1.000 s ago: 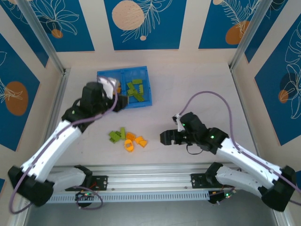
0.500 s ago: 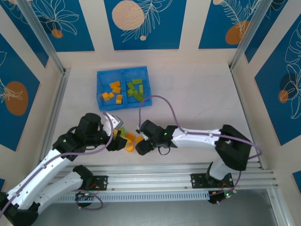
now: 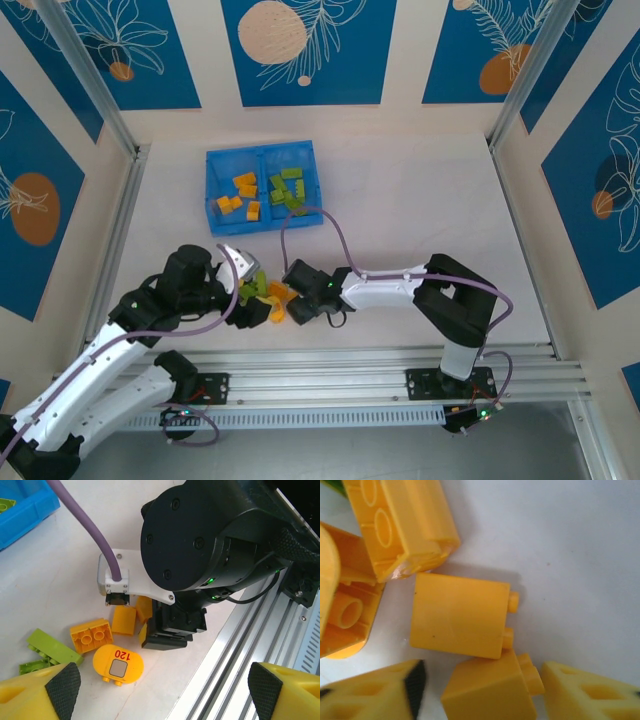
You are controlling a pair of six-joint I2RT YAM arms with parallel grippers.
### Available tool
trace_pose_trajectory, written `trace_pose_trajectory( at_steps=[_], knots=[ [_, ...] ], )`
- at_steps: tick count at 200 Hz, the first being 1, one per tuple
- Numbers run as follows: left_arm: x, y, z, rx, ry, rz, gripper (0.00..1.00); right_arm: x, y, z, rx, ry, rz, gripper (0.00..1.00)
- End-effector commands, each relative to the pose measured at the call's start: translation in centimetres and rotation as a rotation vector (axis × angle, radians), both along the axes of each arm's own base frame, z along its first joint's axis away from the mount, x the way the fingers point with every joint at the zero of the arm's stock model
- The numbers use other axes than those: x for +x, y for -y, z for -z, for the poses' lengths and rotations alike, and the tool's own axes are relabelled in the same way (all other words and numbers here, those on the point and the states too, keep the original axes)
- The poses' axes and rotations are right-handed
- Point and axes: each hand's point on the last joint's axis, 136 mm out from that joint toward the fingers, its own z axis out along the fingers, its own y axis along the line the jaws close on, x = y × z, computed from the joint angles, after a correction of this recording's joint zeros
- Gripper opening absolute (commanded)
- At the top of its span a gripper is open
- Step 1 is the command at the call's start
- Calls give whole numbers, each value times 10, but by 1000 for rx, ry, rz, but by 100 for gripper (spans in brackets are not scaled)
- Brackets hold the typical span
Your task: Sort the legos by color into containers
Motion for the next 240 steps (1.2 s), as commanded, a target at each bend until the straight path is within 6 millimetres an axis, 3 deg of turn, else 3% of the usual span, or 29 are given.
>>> trace_pose_trajectory(
  at_steps=[1,35,58,73,100,118,134,150,163,182,197,210,240],
  knots=[
    [0,-2,0,9,30,3,91,-7,-18,3,45,-33,-22,50],
    [0,-2,-1,6,40,3,95,-8,-15,3,45,-44,9,40],
    [-2,-2,-5,-4,56,12,98,-7,-15,-18,82,-22,21,32],
    [-3,-3,-11,-21,79,15,99,-6,-17,-45,143,10,26,30],
    [-5,-7,-26,-63,150,3,100,-8,-27,-111,312,82,-13,30],
    [1,-19,-41,-103,219,-86,100,-11,-47,-157,455,130,-100,31],
    [17,-44,-55,-140,287,-284,100,-3,-71,-192,554,190,-155,32],
    [26,-76,-69,-167,370,-468,100,16,-98,-219,611,242,-173,31],
    [30,-107,-75,-172,427,-630,100,42,-119,-226,610,305,-153,31],
    [29,-160,-70,-136,452,-909,100,92,-147,-220,556,384,-87,29],
    [24,-188,-63,-78,448,-1050,100,133,-163,-210,499,474,-41,28],
    [21,-199,-61,-47,440,-1098,100,166,-172,-197,452,508,9,29],
    [23,-195,-63,-41,436,-1077,100,221,-188,-161,351,508,42,28]
  ],
)
